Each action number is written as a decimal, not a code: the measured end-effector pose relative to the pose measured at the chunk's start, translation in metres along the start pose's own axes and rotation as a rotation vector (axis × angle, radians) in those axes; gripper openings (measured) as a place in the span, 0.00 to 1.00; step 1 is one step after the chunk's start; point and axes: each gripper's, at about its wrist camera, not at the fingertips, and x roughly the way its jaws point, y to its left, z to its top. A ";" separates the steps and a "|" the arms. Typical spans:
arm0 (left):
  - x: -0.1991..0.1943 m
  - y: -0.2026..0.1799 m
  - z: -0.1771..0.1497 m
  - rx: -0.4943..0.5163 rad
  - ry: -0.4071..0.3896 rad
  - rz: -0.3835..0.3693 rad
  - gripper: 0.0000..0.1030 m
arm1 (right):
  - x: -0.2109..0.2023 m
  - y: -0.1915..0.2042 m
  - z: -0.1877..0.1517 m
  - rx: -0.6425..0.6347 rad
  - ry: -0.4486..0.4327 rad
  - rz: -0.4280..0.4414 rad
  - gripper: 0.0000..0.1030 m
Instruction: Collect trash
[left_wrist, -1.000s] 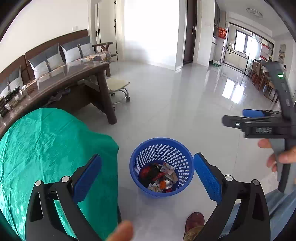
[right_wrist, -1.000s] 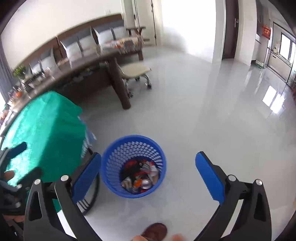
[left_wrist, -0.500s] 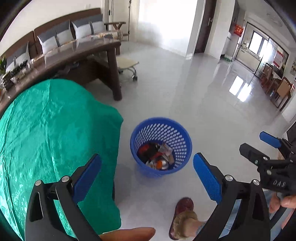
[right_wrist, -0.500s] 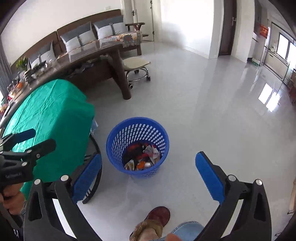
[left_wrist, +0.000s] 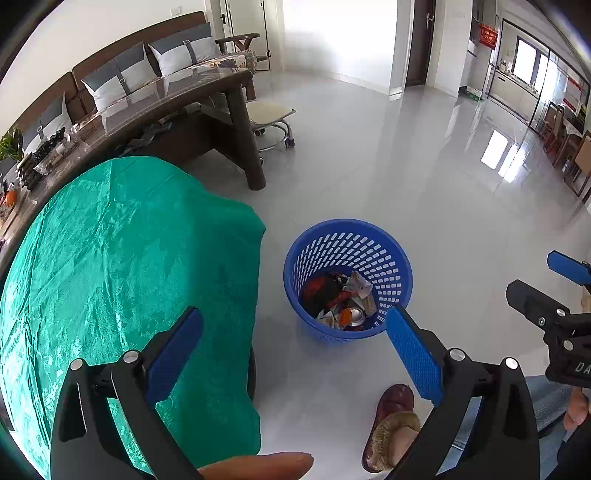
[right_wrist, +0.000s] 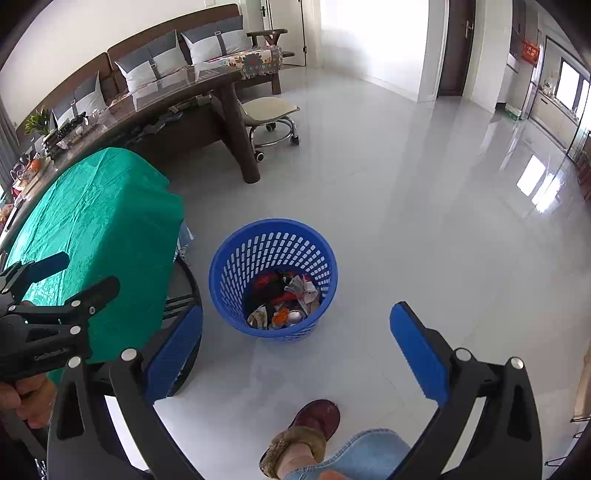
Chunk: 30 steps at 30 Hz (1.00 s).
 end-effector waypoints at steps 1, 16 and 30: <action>0.001 0.000 0.000 0.001 0.001 0.005 0.95 | 0.000 0.001 0.000 -0.006 0.002 -0.004 0.95; 0.009 0.000 0.005 0.002 0.010 0.016 0.95 | 0.003 0.002 -0.003 -0.019 0.018 -0.011 0.95; 0.009 0.002 0.008 0.001 0.006 0.035 0.95 | 0.004 0.001 -0.005 -0.017 0.026 -0.005 0.95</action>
